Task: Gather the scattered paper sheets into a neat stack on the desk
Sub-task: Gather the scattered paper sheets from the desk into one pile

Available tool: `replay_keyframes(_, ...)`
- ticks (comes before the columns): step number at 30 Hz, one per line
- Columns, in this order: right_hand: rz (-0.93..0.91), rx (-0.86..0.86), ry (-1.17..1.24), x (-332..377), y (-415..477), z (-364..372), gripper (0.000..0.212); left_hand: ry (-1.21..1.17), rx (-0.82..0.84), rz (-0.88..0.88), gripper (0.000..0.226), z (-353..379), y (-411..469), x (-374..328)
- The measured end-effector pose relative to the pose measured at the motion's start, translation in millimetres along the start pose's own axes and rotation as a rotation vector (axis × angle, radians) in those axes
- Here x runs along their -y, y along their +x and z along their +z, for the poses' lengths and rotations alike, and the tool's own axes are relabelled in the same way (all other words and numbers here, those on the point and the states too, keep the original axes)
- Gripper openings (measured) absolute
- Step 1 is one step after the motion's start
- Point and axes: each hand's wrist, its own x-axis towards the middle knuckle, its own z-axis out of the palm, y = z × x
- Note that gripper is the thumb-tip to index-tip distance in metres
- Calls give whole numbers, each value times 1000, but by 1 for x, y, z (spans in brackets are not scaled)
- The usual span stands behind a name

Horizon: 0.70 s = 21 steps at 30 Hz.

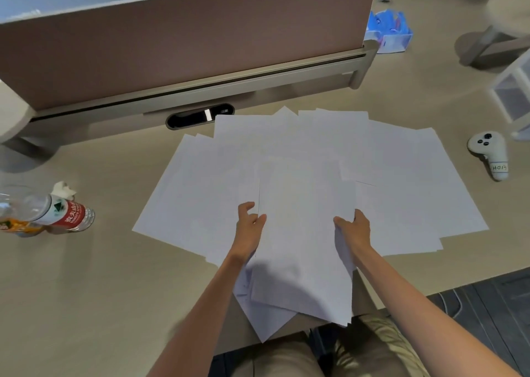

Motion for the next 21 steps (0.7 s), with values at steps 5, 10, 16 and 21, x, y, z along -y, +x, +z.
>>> replay_keyframes(5, -55, 161, -97, -5, 0, 6, 33, 136, -14, 11, 40, 9, -3, 4)
replay_keyframes(10, -164, -51, -383, -3, 10, 1, 28, 392, -299, -36, 45, 6, -6, 8)
replay_keyframes(16, 155, -45, -208, 12, 13, 2, 13, 570, -355, -151, 65, 10, -6, 9)
replay_keyframes(21, 264, 26, -111, 22, 11, 0, 21, 542, -343, -199, 60, 11, -3, 6)
